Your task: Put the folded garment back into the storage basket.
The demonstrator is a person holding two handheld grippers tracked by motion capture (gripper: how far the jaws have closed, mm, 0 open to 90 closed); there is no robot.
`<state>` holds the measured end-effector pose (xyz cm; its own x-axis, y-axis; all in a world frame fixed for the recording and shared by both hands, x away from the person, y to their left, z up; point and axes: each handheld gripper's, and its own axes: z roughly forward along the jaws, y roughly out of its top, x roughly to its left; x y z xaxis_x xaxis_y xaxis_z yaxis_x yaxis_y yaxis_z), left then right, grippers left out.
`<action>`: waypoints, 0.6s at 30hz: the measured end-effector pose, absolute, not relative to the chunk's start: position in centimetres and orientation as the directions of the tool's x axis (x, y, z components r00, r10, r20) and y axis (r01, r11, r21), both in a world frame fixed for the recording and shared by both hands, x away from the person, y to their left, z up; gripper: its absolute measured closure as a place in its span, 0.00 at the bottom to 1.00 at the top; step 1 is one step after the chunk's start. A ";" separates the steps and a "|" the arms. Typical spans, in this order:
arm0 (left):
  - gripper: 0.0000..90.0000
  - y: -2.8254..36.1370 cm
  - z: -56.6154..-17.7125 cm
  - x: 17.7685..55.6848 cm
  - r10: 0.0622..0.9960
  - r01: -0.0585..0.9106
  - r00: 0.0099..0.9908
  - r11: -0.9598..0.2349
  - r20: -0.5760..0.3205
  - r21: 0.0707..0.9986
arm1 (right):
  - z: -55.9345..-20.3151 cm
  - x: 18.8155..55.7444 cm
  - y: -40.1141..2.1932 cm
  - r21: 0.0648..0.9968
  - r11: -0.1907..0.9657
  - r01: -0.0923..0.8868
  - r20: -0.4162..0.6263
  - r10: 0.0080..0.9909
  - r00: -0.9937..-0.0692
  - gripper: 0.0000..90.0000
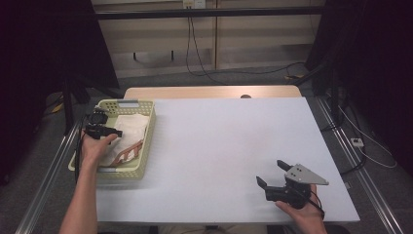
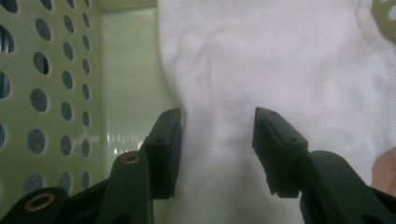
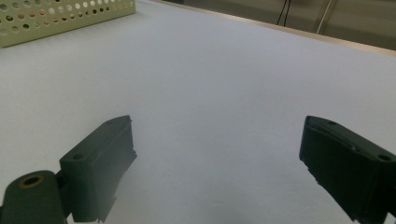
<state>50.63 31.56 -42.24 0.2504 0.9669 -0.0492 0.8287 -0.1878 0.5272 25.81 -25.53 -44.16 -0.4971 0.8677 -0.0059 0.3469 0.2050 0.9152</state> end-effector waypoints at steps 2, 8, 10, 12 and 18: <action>0.55 31.7 -42.0 50.6 0.965 0.829 0.259 -0.197 -0.047 0.524 | -44.1 25.8 -25.5 0.917 0.205 0.343 -0.008 0.867 -0.497 0.11; 0.38 32.2 -41.5 50.4 0.967 0.825 0.231 -0.136 -0.107 0.549 | -44.2 25.8 -25.5 0.916 0.208 0.344 -0.010 0.867 -0.498 0.11; 0.35 32.2 -41.4 50.4 0.965 0.818 0.236 -0.132 -0.117 0.560 | -44.2 25.8 -25.5 0.916 0.207 0.344 -0.010 0.868 -0.497 0.11; 0.32 32.3 -41.4 50.4 0.960 0.815 0.244 -0.126 -0.138 0.566 | -44.1 25.8 -25.5 0.916 0.205 0.344 -0.008 0.868 -0.496 0.11; 0.22 32.1 -41.4 50.4 0.951 0.808 0.265 -0.128 -0.160 0.575 | -44.2 25.8 -25.5 0.917 0.206 0.343 -0.010 0.868 -0.497 0.11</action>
